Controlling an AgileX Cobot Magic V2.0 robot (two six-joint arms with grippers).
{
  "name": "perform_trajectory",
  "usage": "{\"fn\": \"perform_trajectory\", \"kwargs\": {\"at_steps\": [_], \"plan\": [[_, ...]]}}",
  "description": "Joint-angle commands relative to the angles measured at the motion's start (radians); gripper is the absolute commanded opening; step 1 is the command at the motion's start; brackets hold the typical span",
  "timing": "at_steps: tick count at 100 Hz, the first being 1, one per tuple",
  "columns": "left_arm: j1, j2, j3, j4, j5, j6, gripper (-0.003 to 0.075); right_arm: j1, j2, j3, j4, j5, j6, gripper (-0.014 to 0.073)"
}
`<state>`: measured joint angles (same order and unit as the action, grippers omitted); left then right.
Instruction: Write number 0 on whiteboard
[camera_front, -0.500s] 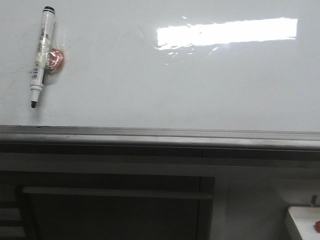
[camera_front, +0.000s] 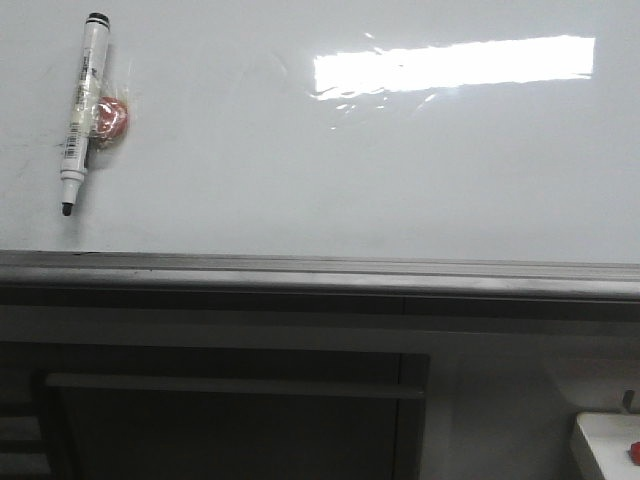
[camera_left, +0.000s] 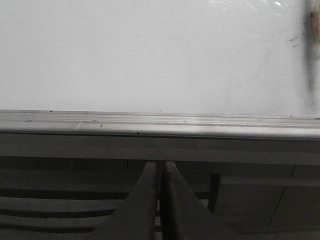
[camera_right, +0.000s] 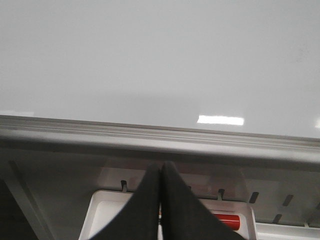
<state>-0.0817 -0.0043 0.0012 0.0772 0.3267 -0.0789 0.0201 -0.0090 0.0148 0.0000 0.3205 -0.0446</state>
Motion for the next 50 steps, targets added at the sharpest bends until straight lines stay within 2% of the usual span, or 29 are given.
{"fn": "perform_trajectory", "kwargs": {"at_steps": [1, 21, 30, 50], "plan": [[0.001, -0.026, 0.011, 0.002, -0.071, -0.001, -0.0020, -0.005, -0.021, 0.024, 0.000, -0.013, -0.005, -0.0060], [0.001, -0.026, 0.011, 0.002, -0.071, -0.001, -0.0020, -0.005, -0.021, 0.024, 0.000, -0.018, -0.005, -0.0060], [0.001, -0.026, 0.011, 0.002, -0.092, -0.001, -0.0020, -0.005, -0.021, 0.024, 0.000, -0.093, -0.005, -0.0060], [0.001, -0.026, 0.011, 0.002, -0.363, -0.001, -0.0020, -0.005, -0.021, 0.024, 0.000, -0.375, -0.005, -0.0060]]}}
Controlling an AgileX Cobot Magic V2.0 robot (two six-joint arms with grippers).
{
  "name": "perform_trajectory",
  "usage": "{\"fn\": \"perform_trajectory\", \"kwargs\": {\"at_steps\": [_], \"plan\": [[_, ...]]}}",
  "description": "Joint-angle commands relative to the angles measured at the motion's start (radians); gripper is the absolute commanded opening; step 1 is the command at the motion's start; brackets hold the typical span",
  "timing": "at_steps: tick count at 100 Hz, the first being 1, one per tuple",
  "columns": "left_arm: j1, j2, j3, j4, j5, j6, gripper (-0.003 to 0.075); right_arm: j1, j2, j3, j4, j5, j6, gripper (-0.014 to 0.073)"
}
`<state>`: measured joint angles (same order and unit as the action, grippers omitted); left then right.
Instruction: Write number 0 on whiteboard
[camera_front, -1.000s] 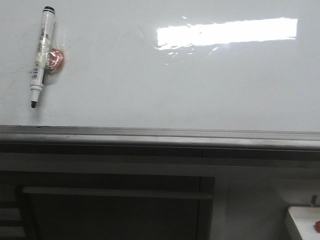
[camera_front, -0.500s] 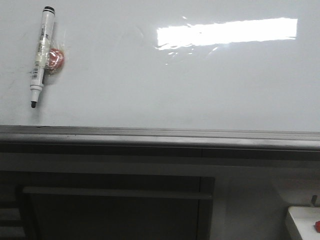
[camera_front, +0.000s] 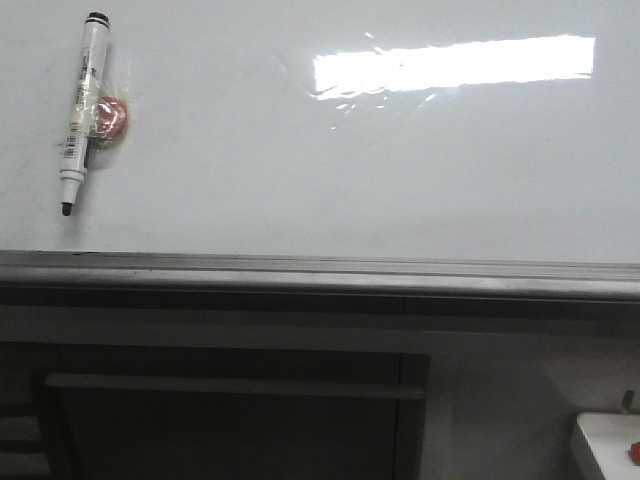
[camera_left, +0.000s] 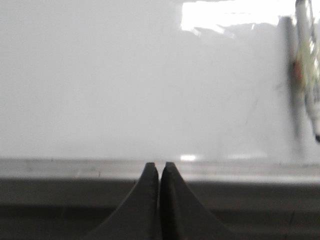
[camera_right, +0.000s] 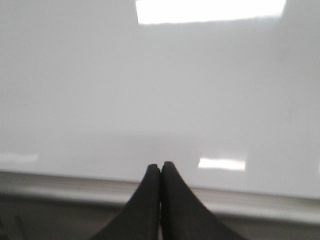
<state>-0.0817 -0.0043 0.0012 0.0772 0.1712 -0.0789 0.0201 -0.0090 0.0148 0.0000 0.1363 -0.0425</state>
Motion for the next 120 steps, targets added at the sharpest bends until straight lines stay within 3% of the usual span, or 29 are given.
{"fn": "perform_trajectory", "kwargs": {"at_steps": [1, 21, 39, 49, 63, 75, 98, 108, 120], "plan": [[0.001, -0.026, 0.011, 0.002, -0.216, -0.001, -0.0020, -0.005, -0.021, 0.024, 0.000, -0.204, -0.007, -0.0060], [0.001, -0.026, 0.011, 0.002, -0.338, -0.001, -0.0020, -0.005, -0.021, 0.024, 0.000, -0.325, -0.007, -0.0060], [0.001, -0.026, 0.011, -0.008, -0.337, -0.003, -0.0020, -0.005, -0.021, 0.022, 0.000, -0.273, -0.007, -0.0060], [0.001, -0.022, 0.002, -0.092, -0.299, -0.028, -0.0021, 0.002, -0.019, -0.004, 0.095, -0.259, 0.057, -0.0060], [0.003, 0.040, -0.069, -0.095, -0.152, -0.028, -0.0021, 0.033, 0.010, -0.134, 0.101, -0.001, 0.061, -0.0060], [0.003, 0.142, -0.157, -0.093, -0.150, -0.028, -0.0020, 0.037, 0.088, -0.246, 0.101, 0.208, 0.035, -0.0060], [0.001, 0.303, -0.302, -0.092, -0.144, -0.026, -0.0016, 0.037, 0.216, -0.361, 0.110, 0.332, 0.026, -0.0060], [-0.012, 0.342, -0.339, -0.096, -0.129, -0.026, 0.0077, 0.037, 0.227, -0.361, 0.117, 0.324, 0.026, -0.0060], [-0.033, 0.350, -0.347, -0.096, -0.171, -0.026, 0.0342, 0.037, 0.227, -0.361, 0.117, 0.330, 0.026, -0.0060]]}}
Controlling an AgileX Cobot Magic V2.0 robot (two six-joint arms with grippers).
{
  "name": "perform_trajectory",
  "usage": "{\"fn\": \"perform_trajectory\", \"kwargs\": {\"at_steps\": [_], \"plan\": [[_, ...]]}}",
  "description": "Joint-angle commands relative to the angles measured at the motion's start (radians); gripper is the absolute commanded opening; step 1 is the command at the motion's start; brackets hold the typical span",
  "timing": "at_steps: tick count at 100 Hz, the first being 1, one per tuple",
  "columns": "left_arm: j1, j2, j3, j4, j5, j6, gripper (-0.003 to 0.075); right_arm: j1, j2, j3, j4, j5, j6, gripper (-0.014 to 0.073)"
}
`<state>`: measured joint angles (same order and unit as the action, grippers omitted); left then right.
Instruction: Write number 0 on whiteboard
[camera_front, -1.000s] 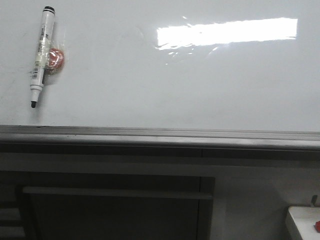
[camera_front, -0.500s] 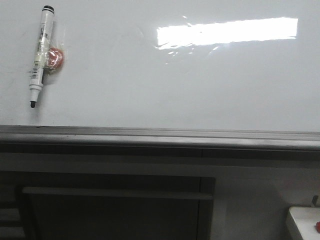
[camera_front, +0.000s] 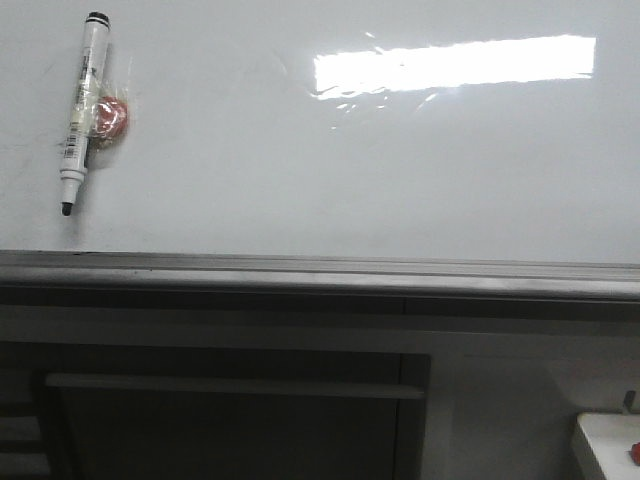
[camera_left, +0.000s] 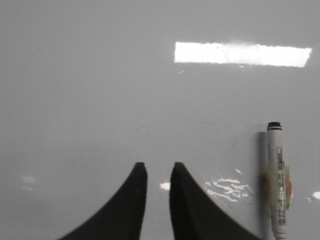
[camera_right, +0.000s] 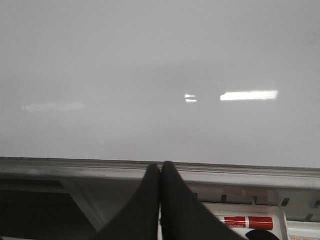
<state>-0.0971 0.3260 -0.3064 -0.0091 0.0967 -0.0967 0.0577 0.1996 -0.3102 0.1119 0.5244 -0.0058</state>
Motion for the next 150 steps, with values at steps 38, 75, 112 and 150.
{"fn": "perform_trajectory", "kwargs": {"at_steps": [38, 75, 112, 150], "plan": [[-0.058, 0.071, -0.021, -0.010, -0.275, -0.011, 0.0493, -0.001, 0.018, -0.032, 0.028, -0.054, -0.010, -0.0060], [-0.230, 0.388, -0.023, -0.008, -0.537, -0.011, 0.0494, -0.001, 0.018, -0.032, 0.038, -0.062, -0.010, -0.0060], [-0.429, 0.741, -0.023, -0.008, -0.719, -0.011, 0.0492, -0.001, 0.018, -0.032, 0.038, -0.062, -0.010, -0.0060], [-0.482, 0.925, -0.023, -0.110, -0.815, -0.011, 0.0492, -0.001, 0.018, -0.032, 0.038, -0.058, -0.010, -0.0060]]}}
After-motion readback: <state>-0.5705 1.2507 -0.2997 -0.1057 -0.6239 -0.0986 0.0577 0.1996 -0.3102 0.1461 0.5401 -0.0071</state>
